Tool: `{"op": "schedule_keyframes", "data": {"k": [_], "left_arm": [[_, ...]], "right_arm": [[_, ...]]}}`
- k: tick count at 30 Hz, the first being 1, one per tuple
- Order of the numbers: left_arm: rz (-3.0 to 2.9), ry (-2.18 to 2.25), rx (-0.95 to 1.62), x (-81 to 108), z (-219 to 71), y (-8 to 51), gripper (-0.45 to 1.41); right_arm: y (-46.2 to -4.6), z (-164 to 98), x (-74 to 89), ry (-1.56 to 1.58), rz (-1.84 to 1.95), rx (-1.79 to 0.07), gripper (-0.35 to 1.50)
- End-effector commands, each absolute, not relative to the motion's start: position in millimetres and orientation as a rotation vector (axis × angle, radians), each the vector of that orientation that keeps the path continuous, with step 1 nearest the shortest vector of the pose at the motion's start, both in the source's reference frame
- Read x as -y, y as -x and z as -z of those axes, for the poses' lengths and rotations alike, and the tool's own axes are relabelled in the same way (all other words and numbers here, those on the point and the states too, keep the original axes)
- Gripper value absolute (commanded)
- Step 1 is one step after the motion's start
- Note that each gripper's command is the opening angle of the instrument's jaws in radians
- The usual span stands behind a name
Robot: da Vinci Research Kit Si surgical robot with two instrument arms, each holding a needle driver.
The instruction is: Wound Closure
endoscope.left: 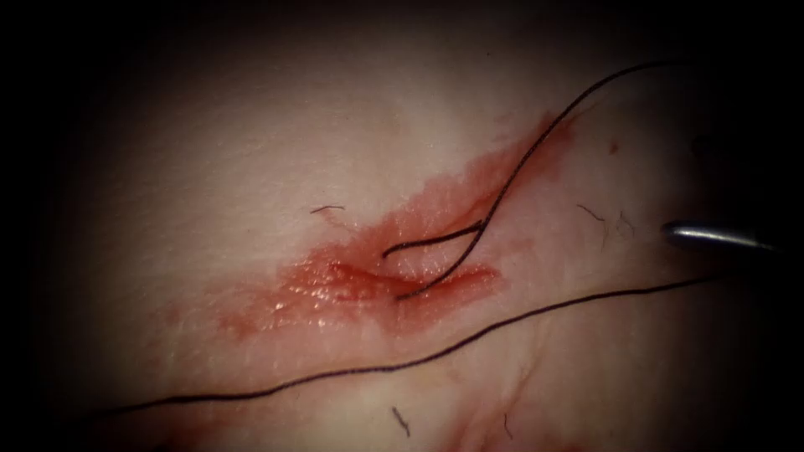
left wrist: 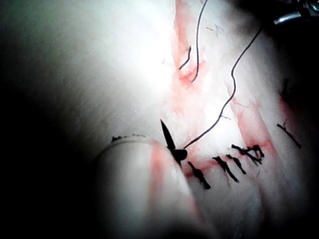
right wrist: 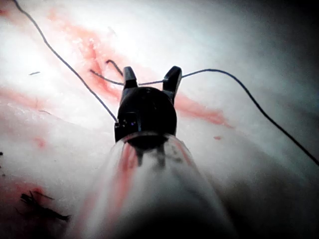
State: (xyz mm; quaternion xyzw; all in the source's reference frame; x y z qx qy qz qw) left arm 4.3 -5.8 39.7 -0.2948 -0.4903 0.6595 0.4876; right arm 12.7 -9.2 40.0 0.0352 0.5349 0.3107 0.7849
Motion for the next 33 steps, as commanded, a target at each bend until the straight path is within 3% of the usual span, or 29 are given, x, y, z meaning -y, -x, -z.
{"op": "schedule_keyframes", "data": {"k": [1,2,4,5,8,13,18,21,24,28,33], "left_arm": [[-1.602,0.713,1.186,5.9,-40.5,-3.7,-0.45],[-1.643,0.749,1.173,5.7,-40.6,-3.5,0.07],[-1.731,0.826,1.146,5.2,-40.7,-3.2,0.64],[-1.795,0.882,1.129,4.7,-40.7,-2.9,0.88],[-1.888,0.973,1.095,2.6,-39.8,-2.3,1.21],[-1.997,1.148,0.865,-4.3,-36.0,-0.9,1.23],[-1.922,1.352,0.499,-9.5,-33.1,2.4,1.11],[-1.825,1.438,0.487,-8.7,-33.8,5.3,1.06],[-1.786,1.470,0.442,-7.4,-35.1,8.8,0.84],[-1.763,1.506,0.483,-6.7,-37.6,15.0,0.84],[-1.712,1.543,0.569,-7.4,-41.6,25.5,0.27]], "right_arm": [[-13.1,-40.3,8.3,-0.065,-0.679,-1.148,1.09],[-13.0,-40.4,8.2,-0.065,-0.680,-1.147,1.11],[-12.8,-40.5,8.1,-0.065,-0.680,-1.147,1.11],[-12.8,-40.5,8.1,-0.065,-0.679,-1.147,1.11],[-12.8,-40.6,8.3,-0.064,-0.678,-1.148,1.13],[-12.9,-40.6,8.3,-0.063,-0.678,-1.147,1.13],[-13.4,-40.8,8.6,-0.057,-0.679,-1.147,1.13],[-13.7,-40.9,8.8,-0.054,-0.679,-1.146,1.13],[-13.9,-41.0,8.9,-0.051,-0.679,-1.146,1.13],[-14.1,-41.2,9.0,-0.048,-0.680,-1.145,1.13],[-13.5,-41.2,8.9,-0.065,-0.698,-1.148,1.16]]}}
